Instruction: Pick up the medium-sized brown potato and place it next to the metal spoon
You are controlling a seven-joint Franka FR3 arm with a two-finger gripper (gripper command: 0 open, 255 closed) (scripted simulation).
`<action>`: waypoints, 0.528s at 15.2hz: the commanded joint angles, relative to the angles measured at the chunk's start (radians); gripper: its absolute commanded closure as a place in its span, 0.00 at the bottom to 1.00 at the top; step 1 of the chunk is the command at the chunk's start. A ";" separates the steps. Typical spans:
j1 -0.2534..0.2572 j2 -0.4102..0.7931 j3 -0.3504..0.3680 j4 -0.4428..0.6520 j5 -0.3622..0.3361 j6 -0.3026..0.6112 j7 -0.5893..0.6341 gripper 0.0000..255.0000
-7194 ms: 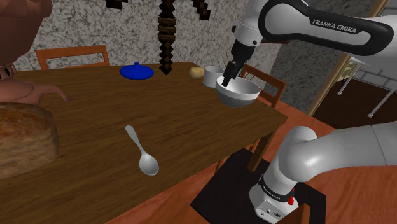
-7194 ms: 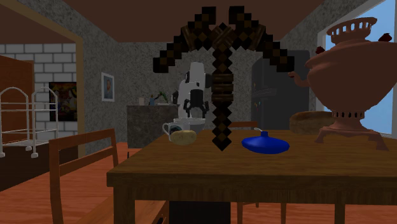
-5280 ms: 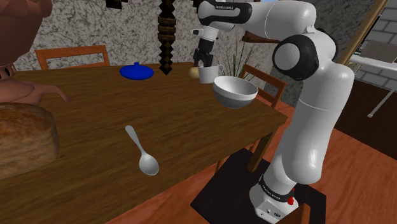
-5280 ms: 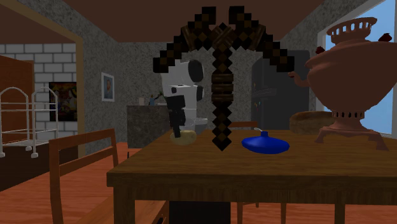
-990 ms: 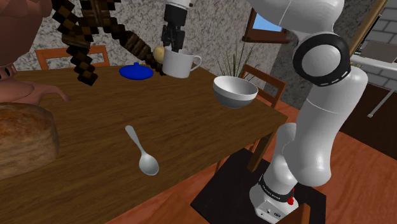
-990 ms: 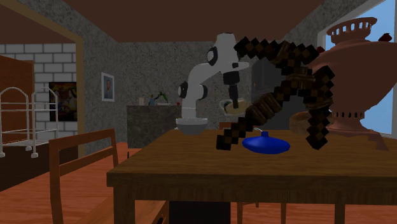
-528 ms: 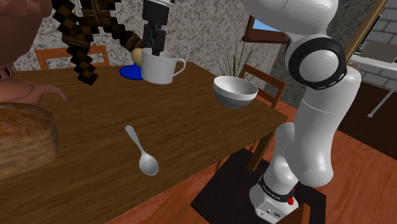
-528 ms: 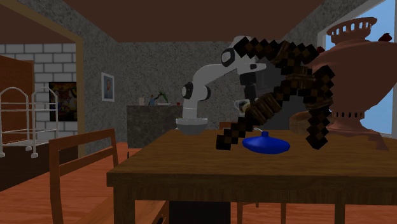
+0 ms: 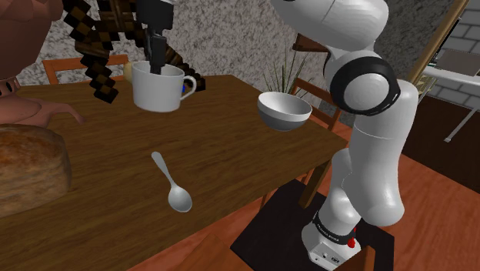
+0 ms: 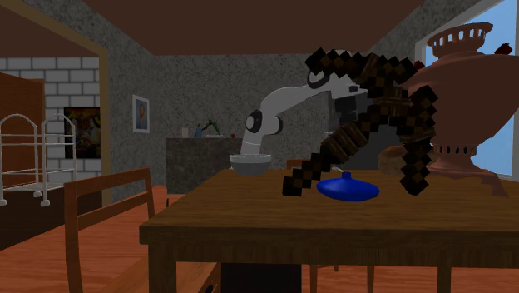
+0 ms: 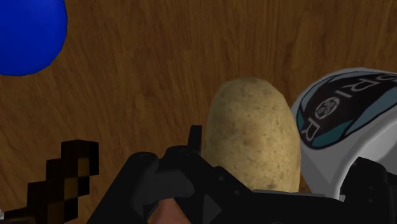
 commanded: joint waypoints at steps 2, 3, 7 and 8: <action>0.043 0.065 0.046 0.100 -0.005 -0.025 0.070 1.00; 0.048 0.098 0.058 0.151 -0.004 -0.040 0.091 1.00; 0.034 0.058 0.096 0.047 -0.026 0.027 0.095 1.00; 0.030 0.045 0.105 0.014 -0.032 0.048 0.095 1.00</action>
